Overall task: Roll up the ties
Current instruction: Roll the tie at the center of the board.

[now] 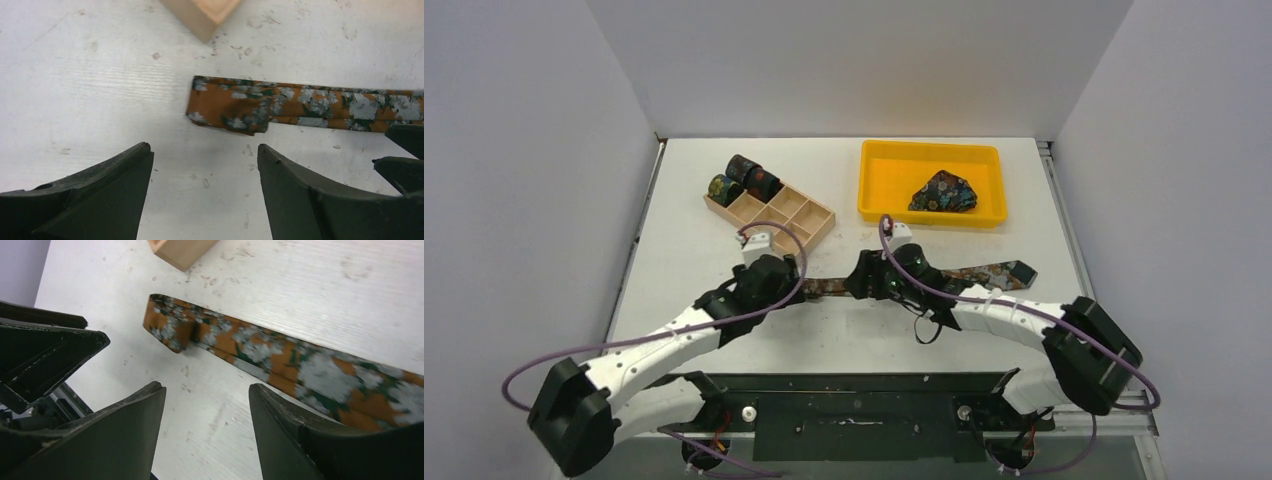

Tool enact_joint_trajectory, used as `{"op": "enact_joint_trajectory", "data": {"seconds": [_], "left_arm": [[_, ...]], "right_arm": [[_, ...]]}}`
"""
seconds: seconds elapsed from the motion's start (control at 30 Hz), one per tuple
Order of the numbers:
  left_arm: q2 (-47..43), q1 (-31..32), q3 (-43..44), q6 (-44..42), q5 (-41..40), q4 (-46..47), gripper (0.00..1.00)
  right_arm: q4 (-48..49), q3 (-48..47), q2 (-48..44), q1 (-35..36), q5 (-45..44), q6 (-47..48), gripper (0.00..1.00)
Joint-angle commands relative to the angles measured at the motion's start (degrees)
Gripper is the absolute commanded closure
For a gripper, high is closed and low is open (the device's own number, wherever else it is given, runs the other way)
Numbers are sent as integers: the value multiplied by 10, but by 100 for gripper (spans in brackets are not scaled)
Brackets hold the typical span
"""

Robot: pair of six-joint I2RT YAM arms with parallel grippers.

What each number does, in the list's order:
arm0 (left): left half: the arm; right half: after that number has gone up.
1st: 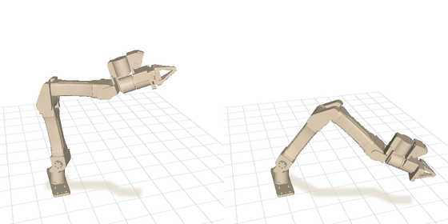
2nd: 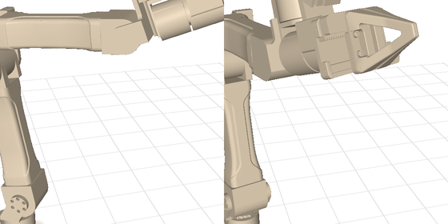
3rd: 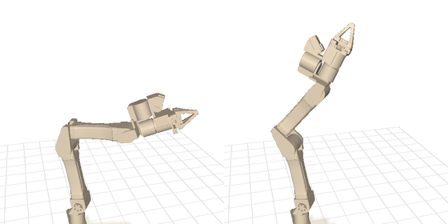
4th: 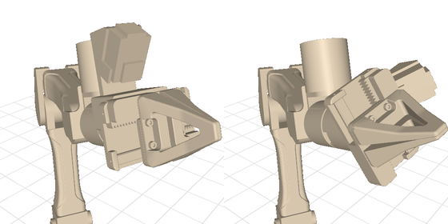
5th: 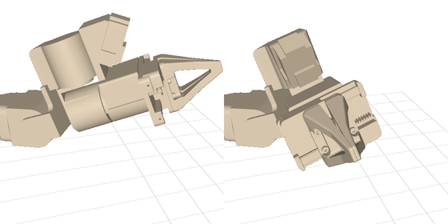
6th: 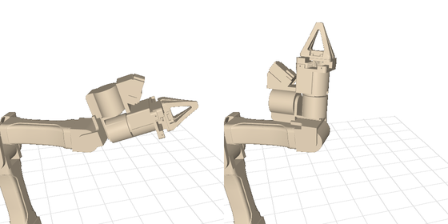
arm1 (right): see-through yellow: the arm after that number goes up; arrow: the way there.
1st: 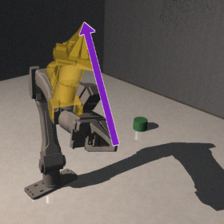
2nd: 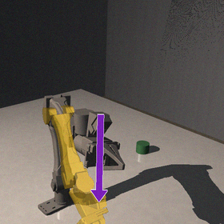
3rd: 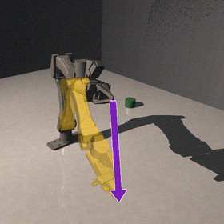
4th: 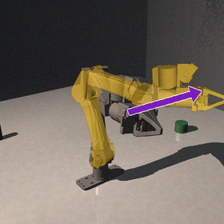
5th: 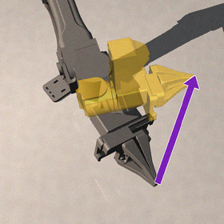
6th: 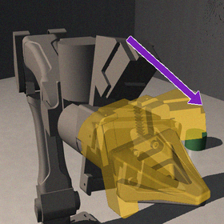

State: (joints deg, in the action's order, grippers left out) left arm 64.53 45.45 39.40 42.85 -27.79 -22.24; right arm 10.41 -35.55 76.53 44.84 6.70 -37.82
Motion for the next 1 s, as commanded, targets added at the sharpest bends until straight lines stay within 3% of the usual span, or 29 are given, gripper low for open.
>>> {"op": "enact_joint_trajectory", "data": {"seconds": [0.0, 0.23, 0.63, 0.77, 0.97], "left_arm": [[-107, -77, -109, 42, 111, 114, 27], [-167, -175, -186, 63, 207, 155, 32], [-135, -186, -211, 90, 227, 203, 35], [-131, -188, -219, 94, 230, 214, 35], [-127, -189, -225, 95, 234, 214, 35]], "right_arm": [[61, -77, 93, 21, 55, -41, 36], [80, -161, 227, 31, 82, -89, 33], [86, -207, 297, 30, 92, -100, 36], [86, -213, 307, 29, 97, -98, 40], [90, -224, 328, 28, 114, -94, 54]]}}
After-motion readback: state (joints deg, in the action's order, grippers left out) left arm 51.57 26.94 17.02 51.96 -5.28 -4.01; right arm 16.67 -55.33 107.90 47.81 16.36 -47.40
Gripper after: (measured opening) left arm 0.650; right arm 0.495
